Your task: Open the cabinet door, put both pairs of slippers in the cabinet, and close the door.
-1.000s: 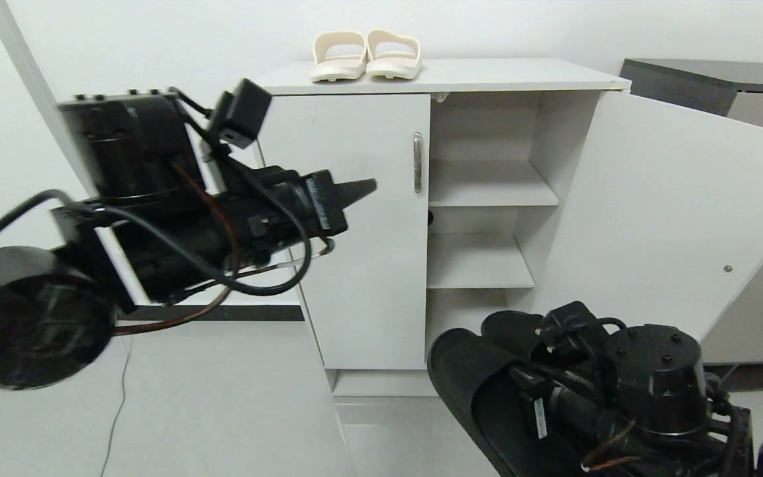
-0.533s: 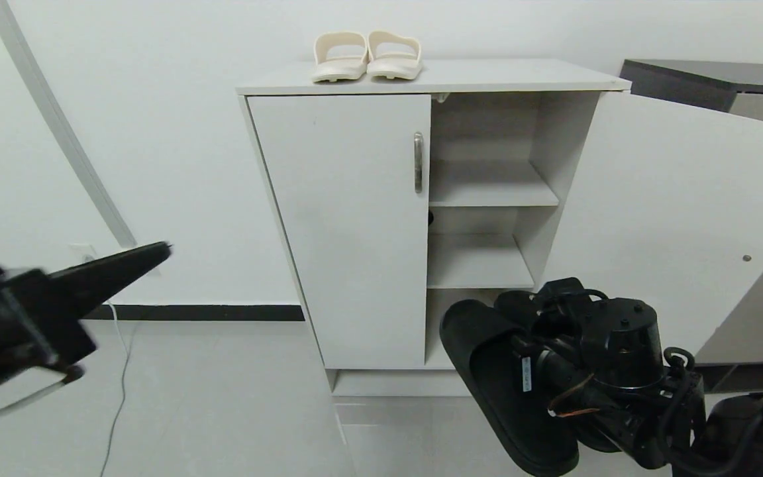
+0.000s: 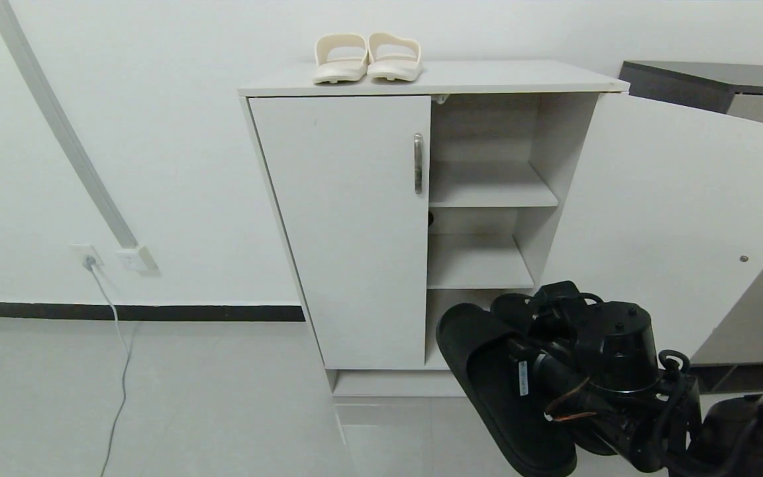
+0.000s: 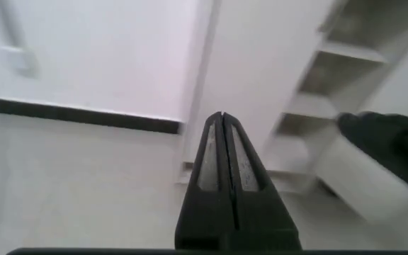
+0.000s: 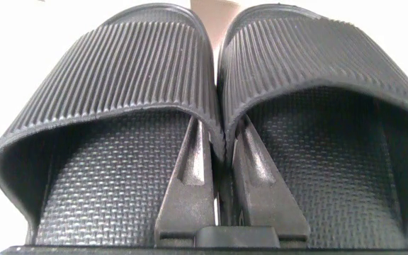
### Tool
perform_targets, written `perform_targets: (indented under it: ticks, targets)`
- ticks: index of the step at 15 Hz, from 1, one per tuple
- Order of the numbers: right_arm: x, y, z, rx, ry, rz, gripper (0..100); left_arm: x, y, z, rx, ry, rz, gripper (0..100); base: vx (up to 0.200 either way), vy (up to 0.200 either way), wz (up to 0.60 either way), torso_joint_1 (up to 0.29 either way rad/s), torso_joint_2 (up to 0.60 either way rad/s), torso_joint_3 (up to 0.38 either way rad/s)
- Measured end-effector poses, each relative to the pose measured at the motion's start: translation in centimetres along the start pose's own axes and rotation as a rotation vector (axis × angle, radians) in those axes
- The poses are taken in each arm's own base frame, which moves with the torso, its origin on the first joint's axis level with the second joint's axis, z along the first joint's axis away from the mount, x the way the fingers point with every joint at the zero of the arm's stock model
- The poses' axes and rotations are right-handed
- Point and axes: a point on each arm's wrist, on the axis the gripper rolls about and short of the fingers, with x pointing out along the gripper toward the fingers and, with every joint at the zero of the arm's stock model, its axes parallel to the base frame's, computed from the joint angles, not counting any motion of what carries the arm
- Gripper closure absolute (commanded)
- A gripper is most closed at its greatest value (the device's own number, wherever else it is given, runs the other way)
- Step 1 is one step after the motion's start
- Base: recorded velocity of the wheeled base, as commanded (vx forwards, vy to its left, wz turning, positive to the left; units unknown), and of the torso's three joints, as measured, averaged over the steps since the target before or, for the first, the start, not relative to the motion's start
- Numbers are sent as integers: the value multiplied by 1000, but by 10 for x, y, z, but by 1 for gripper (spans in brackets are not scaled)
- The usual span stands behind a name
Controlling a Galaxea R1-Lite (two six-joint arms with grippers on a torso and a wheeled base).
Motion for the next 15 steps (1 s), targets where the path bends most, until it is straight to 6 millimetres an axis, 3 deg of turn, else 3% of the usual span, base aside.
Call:
perform_targets:
  ticks: [3, 6, 11, 15]
  targets:
    - [-1, 2, 0, -3, -4, 10, 100, 3, 6, -38, 21, -21, 118, 100, 0, 0, 0, 0, 0, 0]
    - [-3, 4, -1, -7, -3, 17, 100, 2, 6, -56, 61, -30, 206, 100, 0, 0, 0, 0, 0, 0]
    - [-5, 8, -3, -15, 1, 30, 100, 1, 2, -70, 144, -19, -62, 100, 0, 0, 0, 0, 0, 0]
    - [-5, 10, -2, -26, -7, 19, 100, 1, 1, -71, 147, -22, -97, 100, 0, 0, 0, 0, 0, 0]
